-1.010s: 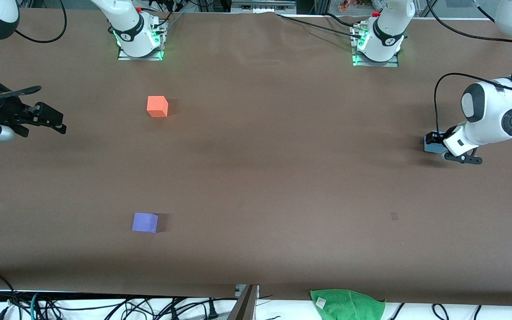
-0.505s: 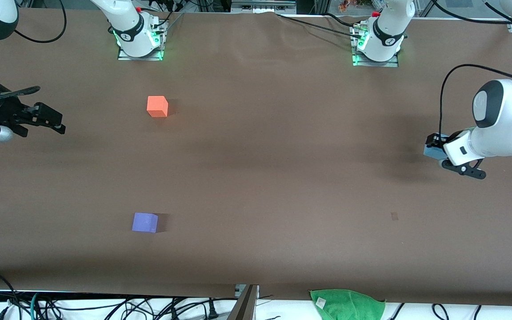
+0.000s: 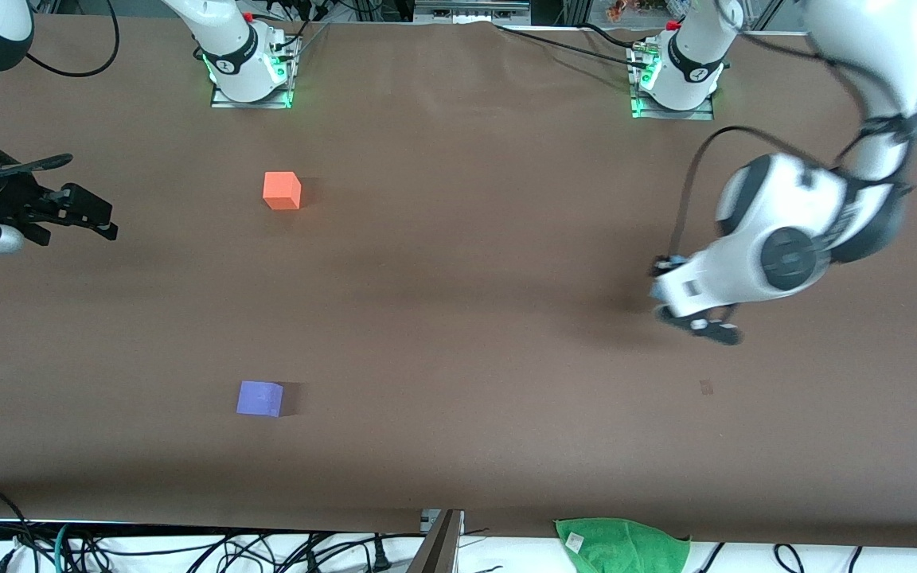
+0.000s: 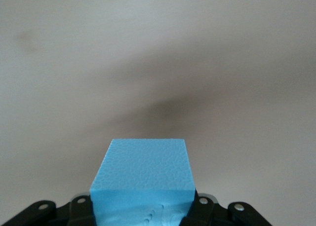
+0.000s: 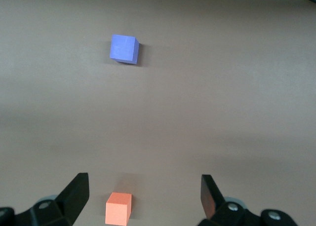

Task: Place blue block between orange and purple blocks
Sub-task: 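Carry the blue block toward the table middle while the right gripper approaches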

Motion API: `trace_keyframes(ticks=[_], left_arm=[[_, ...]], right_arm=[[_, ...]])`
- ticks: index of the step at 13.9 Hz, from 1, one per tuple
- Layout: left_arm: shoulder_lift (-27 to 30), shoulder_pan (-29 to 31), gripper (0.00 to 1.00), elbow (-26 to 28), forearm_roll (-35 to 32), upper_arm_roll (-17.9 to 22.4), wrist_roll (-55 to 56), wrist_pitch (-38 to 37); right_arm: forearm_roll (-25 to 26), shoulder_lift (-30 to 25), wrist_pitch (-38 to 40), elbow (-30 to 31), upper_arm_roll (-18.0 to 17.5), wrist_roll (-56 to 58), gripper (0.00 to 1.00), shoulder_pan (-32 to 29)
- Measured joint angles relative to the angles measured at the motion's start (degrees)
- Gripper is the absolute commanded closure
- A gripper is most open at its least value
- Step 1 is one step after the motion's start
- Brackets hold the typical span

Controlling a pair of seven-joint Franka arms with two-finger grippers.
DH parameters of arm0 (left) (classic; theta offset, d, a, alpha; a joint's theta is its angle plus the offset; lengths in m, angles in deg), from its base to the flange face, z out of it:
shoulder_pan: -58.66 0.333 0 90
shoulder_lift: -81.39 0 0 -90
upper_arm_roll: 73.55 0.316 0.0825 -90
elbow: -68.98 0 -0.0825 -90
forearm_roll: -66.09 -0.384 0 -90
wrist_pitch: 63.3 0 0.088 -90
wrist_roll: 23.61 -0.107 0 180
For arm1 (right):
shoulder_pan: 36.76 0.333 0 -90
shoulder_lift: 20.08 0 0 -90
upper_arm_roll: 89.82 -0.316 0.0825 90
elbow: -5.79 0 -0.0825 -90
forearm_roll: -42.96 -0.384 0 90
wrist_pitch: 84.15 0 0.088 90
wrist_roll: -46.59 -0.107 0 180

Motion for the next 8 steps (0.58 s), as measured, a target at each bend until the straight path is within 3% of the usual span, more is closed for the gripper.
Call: trace_keyframes(ticks=[4, 8], left_arm=[[-12.44, -12.44, 0.92, -10.32, 0.13, -0.04, 14.15, 3.86], [-16.19, -17.66, 0.92, -11.72, 0.13, 0.15, 20.54, 9.47]], right_arm=[[0.0, 0.28, -0.37, 0.01, 0.02, 0.0, 0.0, -0.01], [0.0, 0.39, -2.45, 0.0, -0.29, 0.0, 0.0, 0.09]])
